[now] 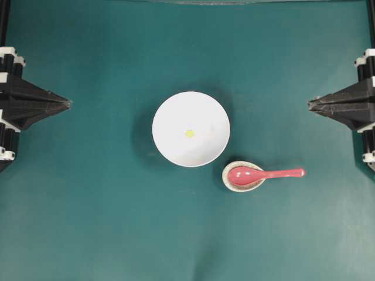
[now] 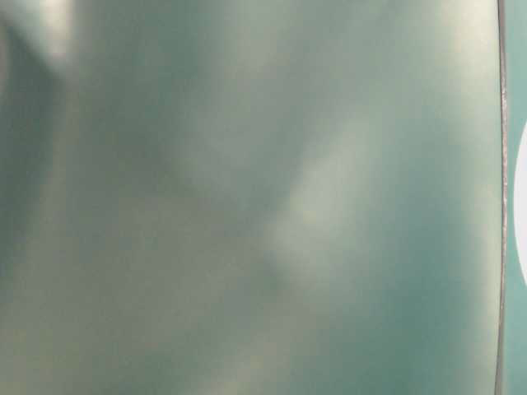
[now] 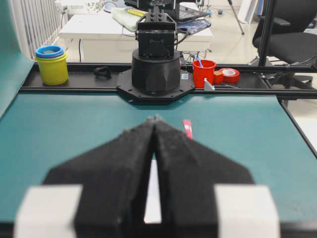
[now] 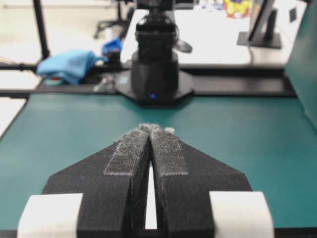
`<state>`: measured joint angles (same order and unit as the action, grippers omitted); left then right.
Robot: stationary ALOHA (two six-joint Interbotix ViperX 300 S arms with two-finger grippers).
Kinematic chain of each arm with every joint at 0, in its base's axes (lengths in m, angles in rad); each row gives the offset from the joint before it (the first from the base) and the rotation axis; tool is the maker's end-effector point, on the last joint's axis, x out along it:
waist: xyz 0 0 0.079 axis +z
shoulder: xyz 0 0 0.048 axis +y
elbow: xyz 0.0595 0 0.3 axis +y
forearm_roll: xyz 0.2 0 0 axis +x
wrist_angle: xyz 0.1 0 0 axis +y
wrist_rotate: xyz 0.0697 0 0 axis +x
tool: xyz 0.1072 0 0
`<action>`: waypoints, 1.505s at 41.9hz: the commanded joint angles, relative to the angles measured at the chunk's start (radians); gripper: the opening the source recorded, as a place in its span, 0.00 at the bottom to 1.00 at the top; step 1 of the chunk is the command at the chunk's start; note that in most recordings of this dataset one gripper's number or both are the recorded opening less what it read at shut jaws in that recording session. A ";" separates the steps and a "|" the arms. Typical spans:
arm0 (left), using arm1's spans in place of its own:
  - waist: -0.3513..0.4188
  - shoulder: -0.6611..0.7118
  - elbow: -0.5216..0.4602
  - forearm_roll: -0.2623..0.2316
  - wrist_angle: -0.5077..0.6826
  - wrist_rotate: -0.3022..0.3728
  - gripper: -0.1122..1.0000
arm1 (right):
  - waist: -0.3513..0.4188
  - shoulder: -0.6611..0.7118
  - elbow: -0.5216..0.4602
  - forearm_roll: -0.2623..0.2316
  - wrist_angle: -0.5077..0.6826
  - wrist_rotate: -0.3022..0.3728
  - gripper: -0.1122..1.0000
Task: Scoop the yellow hexagonal prism block from the bowl with a spoon using the right arm.
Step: 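Move the right gripper toward the pink spoon handle on the spoon rest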
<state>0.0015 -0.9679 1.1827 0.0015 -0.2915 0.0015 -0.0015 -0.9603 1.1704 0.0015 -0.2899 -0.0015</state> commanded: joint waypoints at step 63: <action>0.005 0.011 -0.015 0.011 0.003 -0.005 0.10 | -0.005 0.190 0.035 0.020 -0.153 0.005 0.57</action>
<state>0.0046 -0.9649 1.1827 0.0092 -0.2838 -0.0031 -0.0061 -0.8191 1.2026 0.0107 -0.3820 0.0015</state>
